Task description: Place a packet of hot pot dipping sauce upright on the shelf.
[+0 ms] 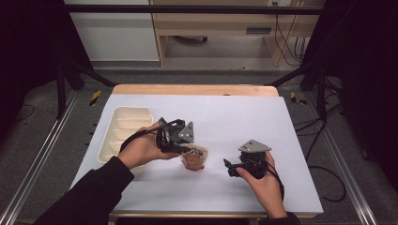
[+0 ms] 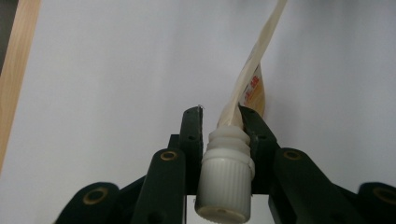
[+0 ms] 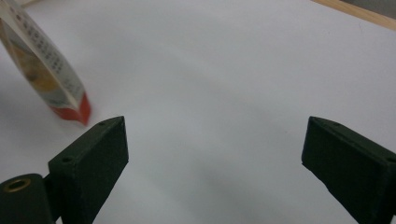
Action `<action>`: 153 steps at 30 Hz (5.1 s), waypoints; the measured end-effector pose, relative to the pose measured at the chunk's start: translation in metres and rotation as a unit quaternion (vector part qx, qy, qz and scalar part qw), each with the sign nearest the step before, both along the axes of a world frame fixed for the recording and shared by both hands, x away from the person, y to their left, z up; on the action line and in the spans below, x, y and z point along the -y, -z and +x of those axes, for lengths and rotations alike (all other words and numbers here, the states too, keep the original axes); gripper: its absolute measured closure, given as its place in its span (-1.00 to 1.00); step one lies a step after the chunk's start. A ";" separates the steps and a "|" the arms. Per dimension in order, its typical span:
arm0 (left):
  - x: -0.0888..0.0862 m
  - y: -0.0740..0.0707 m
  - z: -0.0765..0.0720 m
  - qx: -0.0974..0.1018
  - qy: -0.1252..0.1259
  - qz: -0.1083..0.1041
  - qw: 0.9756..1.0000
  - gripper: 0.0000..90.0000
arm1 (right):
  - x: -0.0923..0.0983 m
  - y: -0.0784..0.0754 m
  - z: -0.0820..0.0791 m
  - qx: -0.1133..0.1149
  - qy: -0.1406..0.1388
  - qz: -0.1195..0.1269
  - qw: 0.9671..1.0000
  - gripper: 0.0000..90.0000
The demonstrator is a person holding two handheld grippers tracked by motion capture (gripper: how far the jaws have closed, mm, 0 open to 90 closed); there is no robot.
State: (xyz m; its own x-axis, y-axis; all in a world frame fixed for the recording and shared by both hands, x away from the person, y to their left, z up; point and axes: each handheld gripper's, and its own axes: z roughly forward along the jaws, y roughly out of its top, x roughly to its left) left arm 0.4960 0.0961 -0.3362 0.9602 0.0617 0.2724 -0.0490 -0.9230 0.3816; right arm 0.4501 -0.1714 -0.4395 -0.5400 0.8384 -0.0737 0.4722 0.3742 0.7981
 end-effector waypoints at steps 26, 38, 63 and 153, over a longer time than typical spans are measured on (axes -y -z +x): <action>-0.023 -0.065 -0.007 0.034 0.018 0.044 0.998 0.63 | 0.003 -0.003 -0.001 0.008 0.013 0.018 1.000 -0.84; -0.045 -0.081 0.003 0.039 -0.005 0.032 0.999 0.63 | -0.001 -0.003 -0.002 0.008 0.007 0.023 1.000 -0.79; -0.095 -0.113 0.024 0.058 -0.059 0.028 0.996 0.63 | 0.010 -0.009 -0.013 0.026 0.004 0.043 0.999 -0.90; -0.169 -0.060 0.054 0.027 -0.087 0.048 0.995 0.63 | 0.027 -0.004 -0.013 0.032 0.053 0.036 0.997 -0.87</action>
